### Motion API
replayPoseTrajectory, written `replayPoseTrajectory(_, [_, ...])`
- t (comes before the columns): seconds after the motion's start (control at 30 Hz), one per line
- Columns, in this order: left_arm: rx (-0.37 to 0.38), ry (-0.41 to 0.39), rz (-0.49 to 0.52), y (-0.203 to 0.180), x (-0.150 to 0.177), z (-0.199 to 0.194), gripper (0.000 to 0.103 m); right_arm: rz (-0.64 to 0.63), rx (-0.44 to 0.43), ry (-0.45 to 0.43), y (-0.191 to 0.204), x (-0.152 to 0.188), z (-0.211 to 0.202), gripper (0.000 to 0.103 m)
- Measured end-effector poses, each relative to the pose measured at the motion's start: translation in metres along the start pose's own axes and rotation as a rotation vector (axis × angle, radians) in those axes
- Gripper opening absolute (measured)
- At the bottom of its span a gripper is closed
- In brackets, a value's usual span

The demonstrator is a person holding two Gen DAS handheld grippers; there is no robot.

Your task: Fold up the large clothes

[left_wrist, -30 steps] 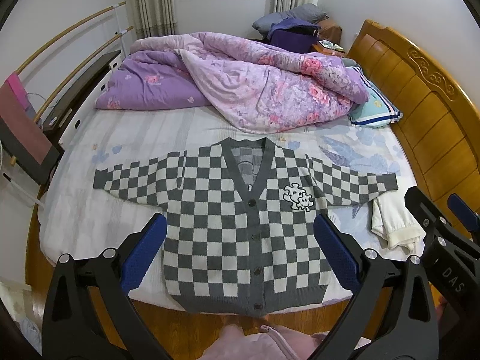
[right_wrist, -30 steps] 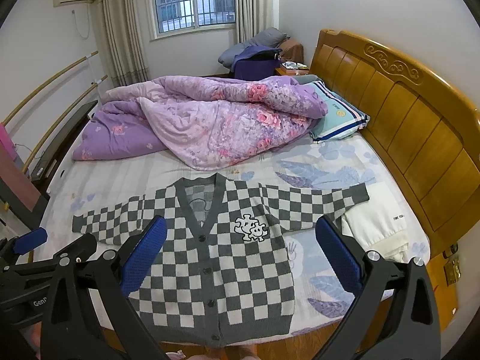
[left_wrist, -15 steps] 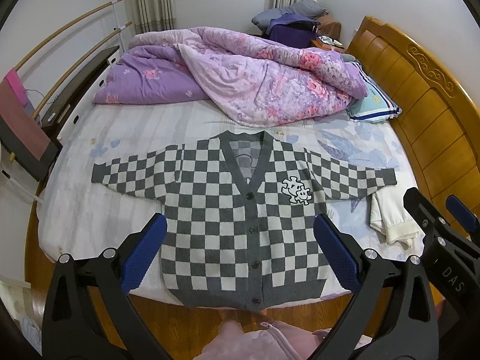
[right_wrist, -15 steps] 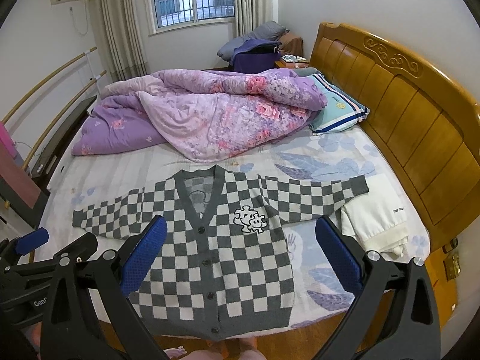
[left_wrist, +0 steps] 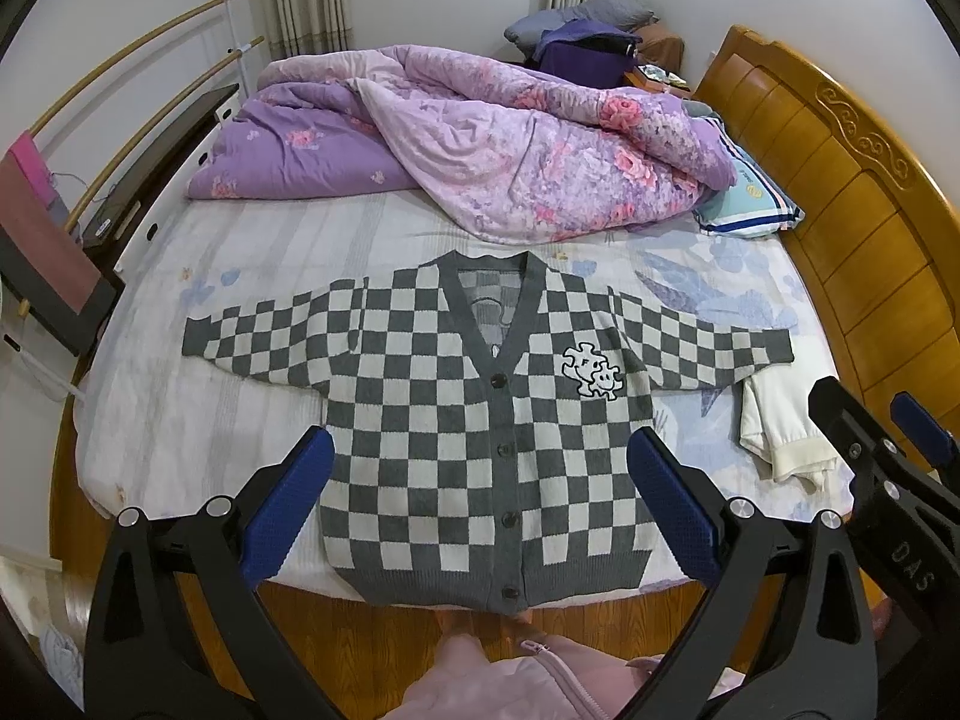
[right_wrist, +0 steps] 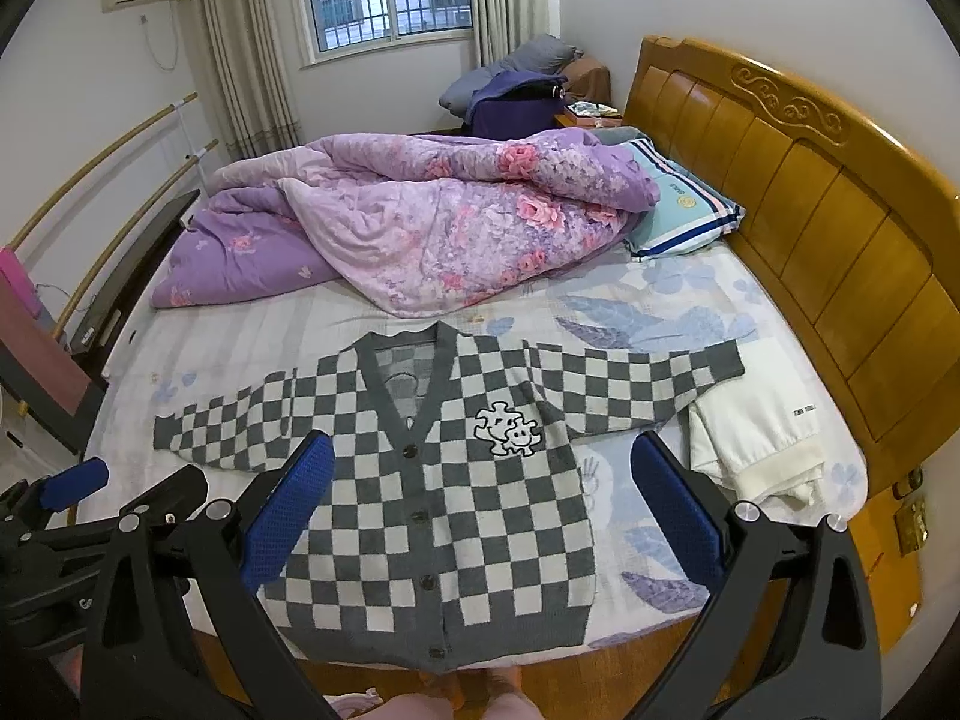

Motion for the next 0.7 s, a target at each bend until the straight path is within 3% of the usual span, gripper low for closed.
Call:
replayPoseTrajectory(0.53, [0.007,0.008,0.000,0.000,0.004,0.001,0.098,0.013,-0.017,-0.011,-0.004,0.003,-0.005,0.096])
replayPoseTrajectory(0.7, [0.040,0.005,0.071,-0.016,0.018,-0.002,0.098,-0.017,-0.020,-0.035,0.001,0.001,-0.010,0.096])
Point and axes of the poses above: each gripper's, at about its wrist camera, not at the fingertips, and z roughly the way its jaws point, y to its left, x to its underside, the point moved 8 cm from there along z, roughly the way its jaws point, and after that the axes turned 2 degrees about z, right-handed, at the moved point
